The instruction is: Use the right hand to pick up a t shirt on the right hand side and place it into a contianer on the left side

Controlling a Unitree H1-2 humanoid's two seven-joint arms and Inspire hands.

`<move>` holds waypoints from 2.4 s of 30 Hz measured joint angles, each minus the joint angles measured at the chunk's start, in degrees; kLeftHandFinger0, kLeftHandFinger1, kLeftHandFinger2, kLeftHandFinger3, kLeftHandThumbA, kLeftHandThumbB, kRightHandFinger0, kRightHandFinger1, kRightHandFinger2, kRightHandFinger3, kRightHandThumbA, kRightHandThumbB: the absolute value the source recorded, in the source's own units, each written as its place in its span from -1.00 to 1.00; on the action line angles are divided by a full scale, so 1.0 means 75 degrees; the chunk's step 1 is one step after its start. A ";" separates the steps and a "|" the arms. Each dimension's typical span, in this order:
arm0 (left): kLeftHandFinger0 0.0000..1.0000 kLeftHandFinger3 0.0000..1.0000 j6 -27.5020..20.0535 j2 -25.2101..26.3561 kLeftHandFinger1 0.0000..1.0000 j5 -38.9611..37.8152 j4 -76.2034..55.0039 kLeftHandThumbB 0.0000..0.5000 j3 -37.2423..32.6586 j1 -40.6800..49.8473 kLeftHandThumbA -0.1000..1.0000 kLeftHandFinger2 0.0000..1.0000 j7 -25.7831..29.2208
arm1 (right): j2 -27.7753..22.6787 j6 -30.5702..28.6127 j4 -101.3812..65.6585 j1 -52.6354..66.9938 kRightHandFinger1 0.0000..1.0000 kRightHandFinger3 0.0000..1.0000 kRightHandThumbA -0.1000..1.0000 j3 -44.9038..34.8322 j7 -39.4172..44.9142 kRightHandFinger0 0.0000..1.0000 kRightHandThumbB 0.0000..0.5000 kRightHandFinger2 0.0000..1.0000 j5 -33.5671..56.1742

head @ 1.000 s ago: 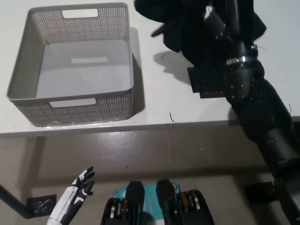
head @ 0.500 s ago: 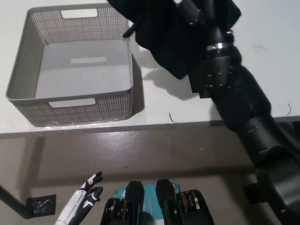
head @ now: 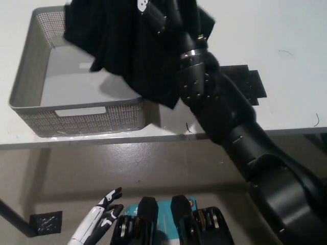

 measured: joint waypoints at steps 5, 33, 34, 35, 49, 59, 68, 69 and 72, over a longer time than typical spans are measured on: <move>0.47 1.00 -0.0003 -0.0032 0.69 0.0008 0.0056 0.68 -0.0170 -0.0150 1.00 1.00 -0.0070 | 0.0360 0.0023 0.0314 -0.0404 -0.04 0.58 -1.00 0.0000 0.0011 -0.10 -0.35 0.36 0.0049; 0.74 1.00 0.0396 -0.0352 0.88 0.0282 -0.0164 0.84 -0.1015 -0.0439 1.00 1.00 -0.0426 | 0.1157 0.0518 0.2293 -0.1418 1.00 1.00 1.00 0.0807 0.0520 1.00 1.00 1.00 0.0142; 0.73 1.00 0.0406 -0.0345 0.83 0.0282 -0.0170 0.75 -0.0993 -0.0424 1.00 1.00 -0.0426 | 0.1147 0.0734 0.2288 -0.1420 1.00 1.00 1.00 0.0959 0.0680 1.00 1.00 1.00 0.0080; 0.71 1.00 0.0411 -0.0340 0.81 0.0280 -0.0173 0.72 -0.0966 -0.0413 1.00 1.00 -0.0425 | 0.1129 0.0916 0.2250 -0.1413 1.00 1.00 1.00 0.1081 0.0831 1.00 1.00 1.00 0.0028; 0.84 1.00 0.0403 -0.0297 0.84 0.0287 -0.0026 0.77 -0.0739 -0.0286 1.00 1.00 -0.0414 | -0.0690 0.2310 -0.1772 0.1303 1.00 1.00 1.00 0.1562 0.2217 1.00 1.00 1.00 -0.0357; 0.62 1.00 0.0399 -0.0229 0.73 0.0258 0.0017 0.66 -0.0400 0.0029 1.00 1.00 -0.0410 | -0.2382 0.2475 -0.4619 0.4401 1.00 1.00 1.00 0.1049 0.2442 1.00 0.79 1.00 -0.0355; 0.53 1.00 0.0278 -0.0231 0.71 0.0242 0.0321 0.84 -0.0039 0.0370 1.00 1.00 -0.0320 | -0.3129 0.2462 -0.7187 0.7223 1.00 1.00 1.00 0.0243 0.2526 1.00 0.56 1.00 -0.0258; 0.56 1.00 0.0223 -0.0235 0.73 0.0226 0.0339 0.84 0.0018 0.0408 1.00 1.00 -0.0297 | -0.3196 0.2417 -0.7466 0.7560 1.00 1.00 1.00 0.0099 0.2518 1.00 0.55 1.00 -0.0223; 0.61 1.00 -0.0025 -0.0238 0.76 0.0110 0.0482 0.88 0.0176 0.0479 1.00 1.00 -0.0213 | -0.3405 0.2149 -0.8247 0.8687 1.00 1.00 1.00 -0.0451 0.2450 1.00 0.57 1.00 -0.0118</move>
